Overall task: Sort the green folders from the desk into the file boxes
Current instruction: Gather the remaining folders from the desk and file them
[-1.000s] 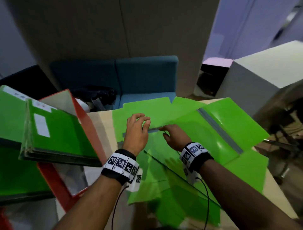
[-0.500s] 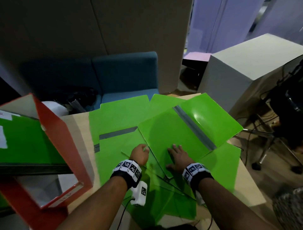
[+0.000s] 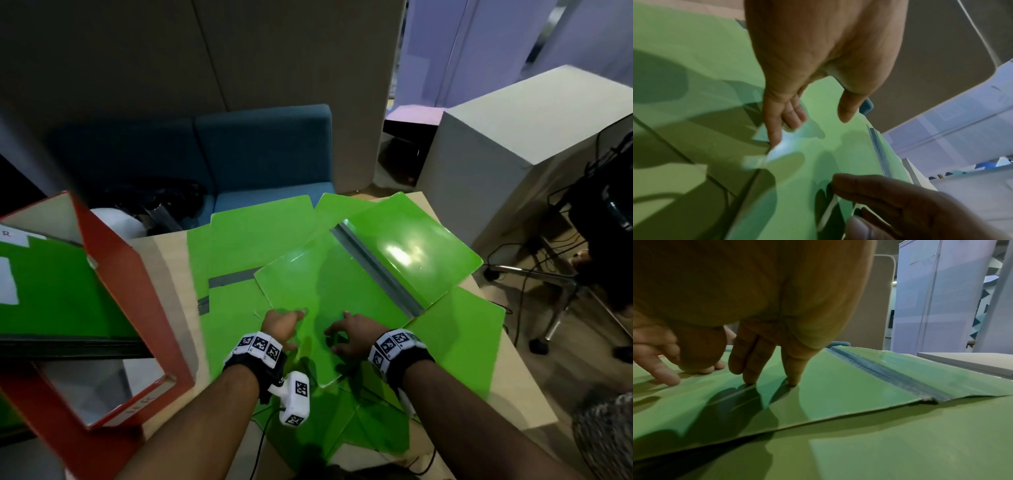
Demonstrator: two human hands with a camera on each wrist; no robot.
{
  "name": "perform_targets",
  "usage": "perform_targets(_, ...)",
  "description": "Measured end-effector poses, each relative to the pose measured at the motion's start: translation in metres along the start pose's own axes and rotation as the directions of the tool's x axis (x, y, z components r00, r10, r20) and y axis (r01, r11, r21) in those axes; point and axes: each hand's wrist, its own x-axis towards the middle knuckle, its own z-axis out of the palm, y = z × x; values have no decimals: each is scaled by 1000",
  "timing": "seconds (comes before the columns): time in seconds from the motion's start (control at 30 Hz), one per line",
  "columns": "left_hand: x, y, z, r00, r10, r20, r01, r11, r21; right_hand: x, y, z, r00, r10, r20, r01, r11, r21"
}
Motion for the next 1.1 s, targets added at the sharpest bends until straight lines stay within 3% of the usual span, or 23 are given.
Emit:
perform_targets(0.1, 16, -14, -10, 996, -24, -90, 39, 984, 174, -1, -7, 8, 999, -35, 7, 35, 999, 26)
perform_targets(0.17, 59, -35, -15, 987, -45, -156, 86, 960, 266, -2, -14, 15, 998, -49, 29, 48, 997, 58)
perform_targets(0.4, 16, -22, -46, 995, -63, -84, 72, 990, 120, -2, -25, 17, 996, -72, 61, 65, 993, 97)
perform_targets(0.63, 5, -19, -55, 968, 227, -107, -213, 969, 124, 11, -61, -4, 998, -21, -59, 33, 978, 205)
perform_targets(0.7, -10, -7, -57, 950, 293, -106, -296, 955, -17, 18, -79, -14, 995, -12, -104, 41, 959, 279)
perform_targets(0.77, -24, 6, -58, 950, 306, -56, -311, 932, -183, 22, -98, -22, 988, -21, -155, 76, 932, 355)
perform_targets(0.87, -29, 19, -60, 913, 405, 44, -364, 860, -358, 19, -122, -36, 963, -69, -259, 183, 875, 448)
perform_targets(0.93, -36, 31, -64, 909, 415, 28, -360, 819, -446, 17, -133, -51, 943, -70, -324, 244, 811, 532)
perform_targets(1.1, -31, 35, -71, 885, 464, 33, -405, 803, -436, 3, -142, -79, 921, -147, -362, 367, 642, 673)
